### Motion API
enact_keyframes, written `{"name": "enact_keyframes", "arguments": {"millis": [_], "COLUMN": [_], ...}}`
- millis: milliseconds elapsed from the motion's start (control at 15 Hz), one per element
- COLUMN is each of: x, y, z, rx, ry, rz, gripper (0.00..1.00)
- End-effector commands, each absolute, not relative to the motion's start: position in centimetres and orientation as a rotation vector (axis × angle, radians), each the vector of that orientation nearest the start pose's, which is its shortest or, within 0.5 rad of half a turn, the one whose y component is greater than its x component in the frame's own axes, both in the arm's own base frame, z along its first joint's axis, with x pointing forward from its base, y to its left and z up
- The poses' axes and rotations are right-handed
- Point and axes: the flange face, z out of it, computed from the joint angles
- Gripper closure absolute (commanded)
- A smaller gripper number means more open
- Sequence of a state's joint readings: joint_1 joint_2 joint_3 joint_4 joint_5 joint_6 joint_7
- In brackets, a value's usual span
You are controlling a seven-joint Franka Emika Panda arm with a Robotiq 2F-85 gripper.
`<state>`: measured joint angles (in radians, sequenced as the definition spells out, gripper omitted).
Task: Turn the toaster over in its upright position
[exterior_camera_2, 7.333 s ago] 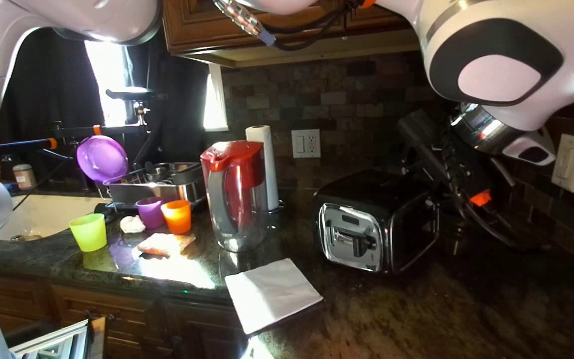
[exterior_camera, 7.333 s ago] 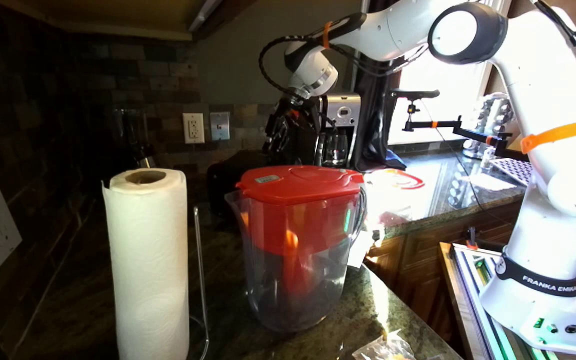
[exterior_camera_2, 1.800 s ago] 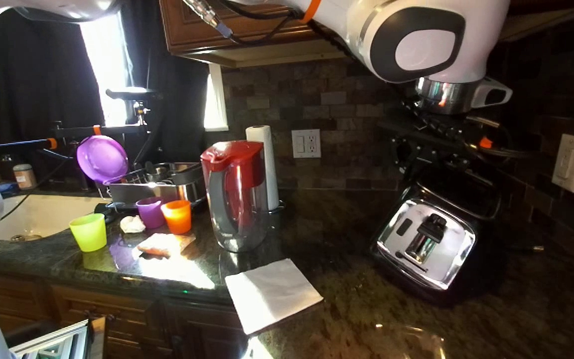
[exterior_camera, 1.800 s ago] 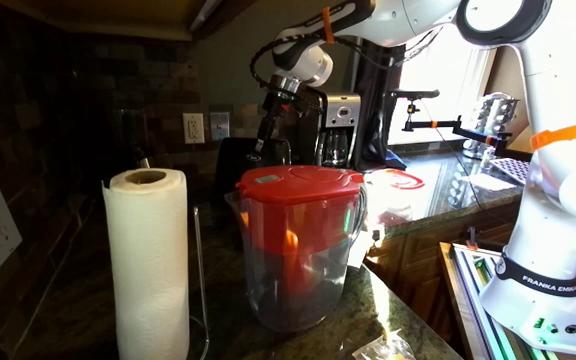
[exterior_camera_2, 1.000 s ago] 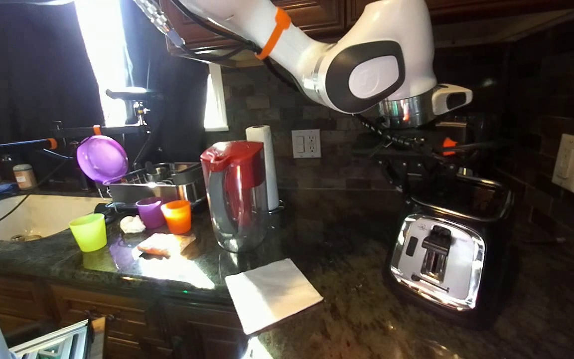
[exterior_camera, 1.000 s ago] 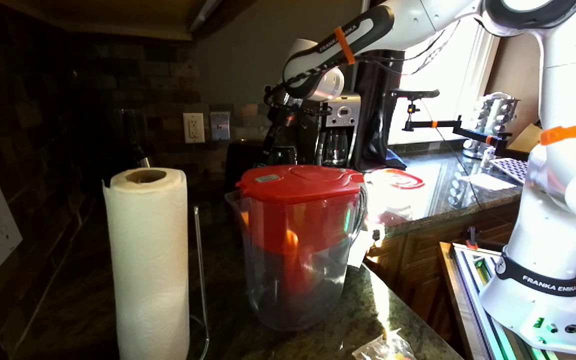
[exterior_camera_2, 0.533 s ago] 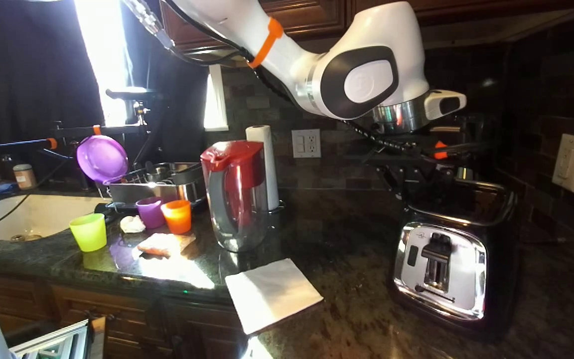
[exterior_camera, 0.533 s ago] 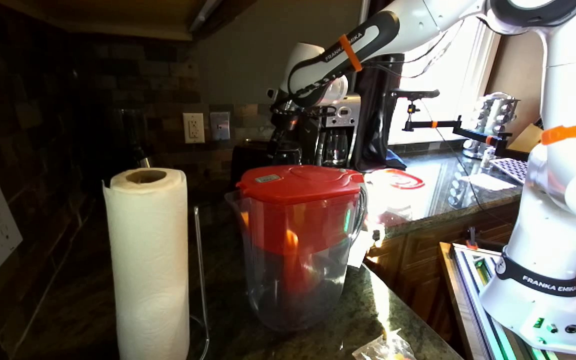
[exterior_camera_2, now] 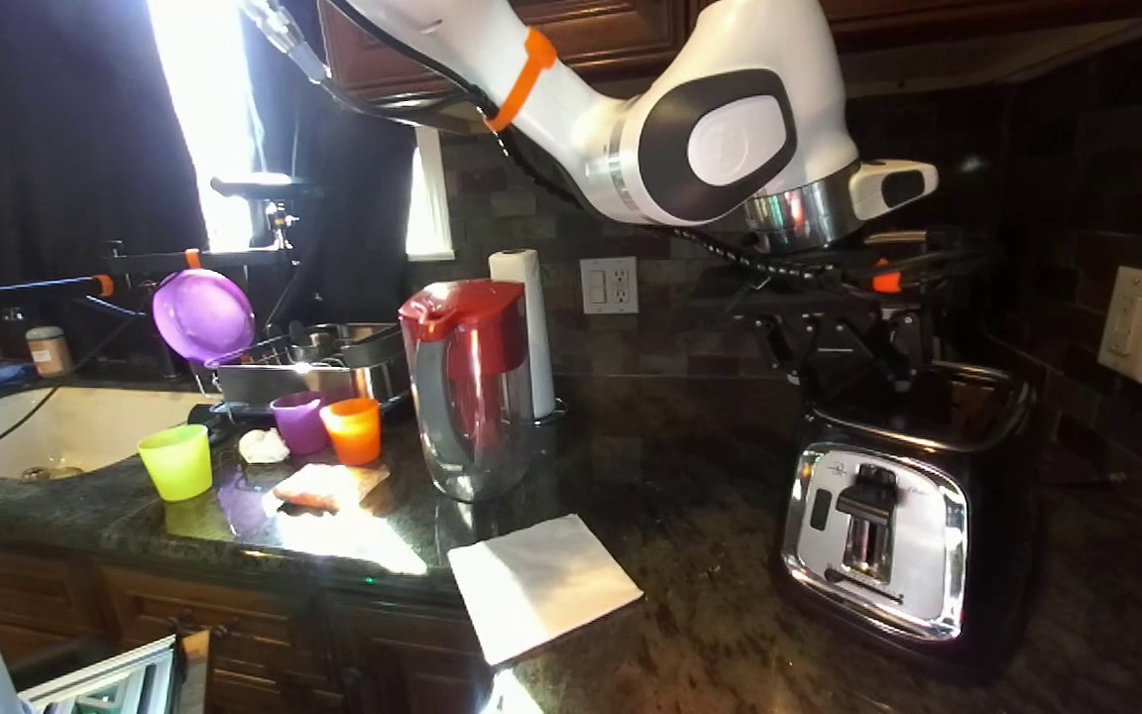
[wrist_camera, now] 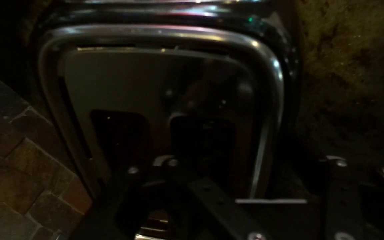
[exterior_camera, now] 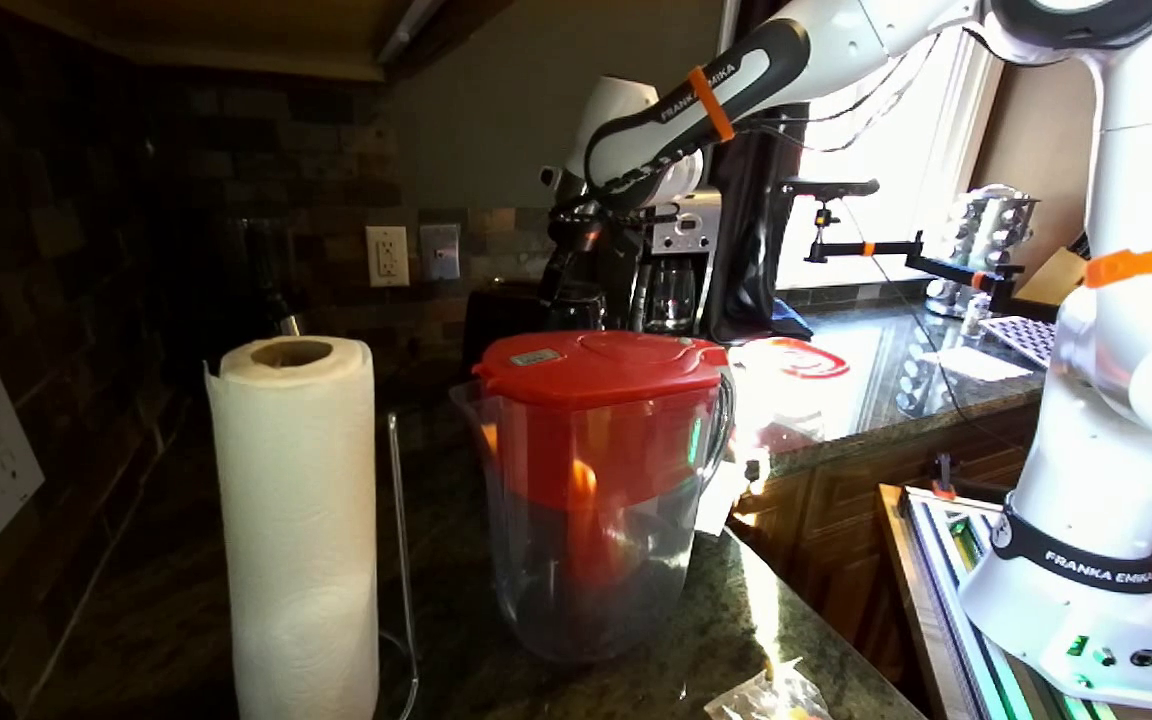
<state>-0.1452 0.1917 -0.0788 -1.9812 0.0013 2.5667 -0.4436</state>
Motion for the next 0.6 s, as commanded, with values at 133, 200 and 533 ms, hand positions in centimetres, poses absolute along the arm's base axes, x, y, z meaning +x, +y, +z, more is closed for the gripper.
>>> {"name": "enact_keyframes", "arguments": {"millis": [133, 200, 533], "x": [59.0, 58.8, 57.6], "y": [-13.6, -13.6, -13.4], "z": [42.6, 42.9, 44.7], "rx": [-3.234, -3.234, -3.227], "ry": [-0.376, -0.38, -0.391], "rz": [-0.654, -0.66, -0.708], "gripper": [0.1, 0.03, 0.0]}}
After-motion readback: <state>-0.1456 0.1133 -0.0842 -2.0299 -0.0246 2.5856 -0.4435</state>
